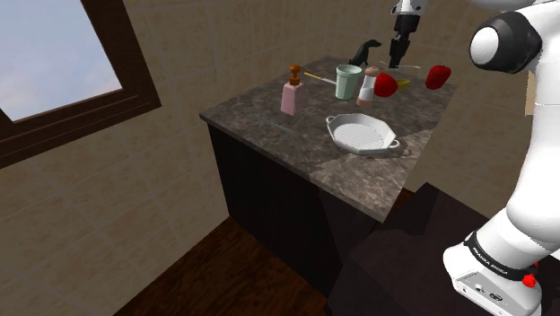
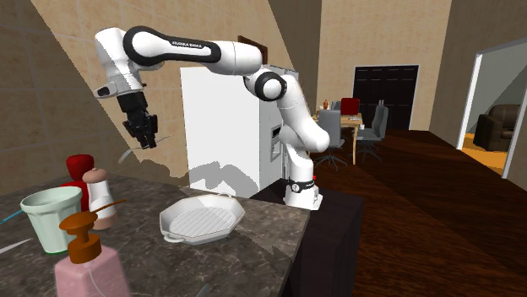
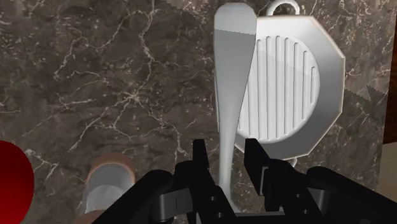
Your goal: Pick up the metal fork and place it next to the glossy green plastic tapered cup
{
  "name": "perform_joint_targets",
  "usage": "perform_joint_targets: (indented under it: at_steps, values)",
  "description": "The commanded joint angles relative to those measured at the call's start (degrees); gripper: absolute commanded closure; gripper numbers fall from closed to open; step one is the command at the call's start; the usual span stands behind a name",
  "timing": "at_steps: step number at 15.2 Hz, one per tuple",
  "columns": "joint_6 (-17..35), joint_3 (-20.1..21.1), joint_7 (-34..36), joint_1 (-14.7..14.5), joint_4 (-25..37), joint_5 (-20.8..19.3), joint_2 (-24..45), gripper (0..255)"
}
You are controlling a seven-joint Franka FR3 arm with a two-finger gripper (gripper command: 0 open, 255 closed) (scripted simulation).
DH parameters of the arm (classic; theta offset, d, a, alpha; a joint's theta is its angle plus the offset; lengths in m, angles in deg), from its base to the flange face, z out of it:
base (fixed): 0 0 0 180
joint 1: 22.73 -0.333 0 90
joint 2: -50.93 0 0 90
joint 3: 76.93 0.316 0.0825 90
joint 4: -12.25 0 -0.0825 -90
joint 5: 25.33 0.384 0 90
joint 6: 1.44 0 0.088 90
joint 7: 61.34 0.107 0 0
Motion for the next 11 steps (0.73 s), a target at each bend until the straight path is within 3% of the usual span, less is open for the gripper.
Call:
perform_joint_targets:
  at_steps: [1, 2, 6, 11]
  values:
    - [-5.75, 0.67, -0.94, 5.27, 14.61, 2.83, 9.04, 255]
    - [-9.20, 1.52, -0.41, 8.09, 23.08, 4.11, 13.76, 255]
    - [-3.39, 0.94, -1.58, 5.60, 13.32, 2.84, 10.19, 255]
    - [1.94, 0.52, -2.47, 3.76, 5.64, 2.17, 8.13, 255]
